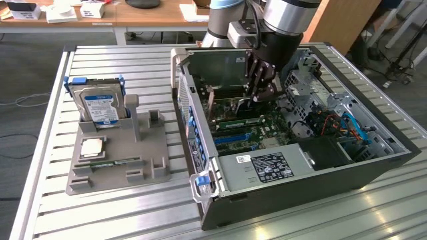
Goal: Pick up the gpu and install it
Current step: 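Insert the gpu into the slot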
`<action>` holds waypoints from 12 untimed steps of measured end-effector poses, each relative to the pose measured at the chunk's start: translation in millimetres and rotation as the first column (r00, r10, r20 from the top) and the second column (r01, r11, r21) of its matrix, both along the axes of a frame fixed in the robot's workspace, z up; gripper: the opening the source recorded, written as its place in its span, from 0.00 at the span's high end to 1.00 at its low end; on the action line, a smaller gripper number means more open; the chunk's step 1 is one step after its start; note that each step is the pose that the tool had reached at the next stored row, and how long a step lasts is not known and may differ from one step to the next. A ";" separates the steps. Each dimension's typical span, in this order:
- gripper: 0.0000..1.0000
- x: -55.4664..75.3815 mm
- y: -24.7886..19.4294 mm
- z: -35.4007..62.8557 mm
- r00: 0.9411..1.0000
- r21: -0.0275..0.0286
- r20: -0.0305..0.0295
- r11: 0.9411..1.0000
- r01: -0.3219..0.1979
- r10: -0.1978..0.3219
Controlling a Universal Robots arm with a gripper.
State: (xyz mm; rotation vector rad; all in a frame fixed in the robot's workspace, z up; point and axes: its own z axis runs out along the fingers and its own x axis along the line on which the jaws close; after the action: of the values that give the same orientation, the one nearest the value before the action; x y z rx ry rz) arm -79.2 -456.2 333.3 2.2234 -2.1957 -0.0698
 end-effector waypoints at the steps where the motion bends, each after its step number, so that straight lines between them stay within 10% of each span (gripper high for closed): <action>1: 0.73 0.0 0.0 -0.9 1.000 0.000 0.000 1.000 0.000 0.000; 12: 0.73 0.0 -0.1 -20.6 1.000 0.000 0.000 1.000 0.000 0.000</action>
State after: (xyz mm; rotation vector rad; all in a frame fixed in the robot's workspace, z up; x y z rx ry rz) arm -79.3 -456.3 312.6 2.2237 -2.1957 -0.0693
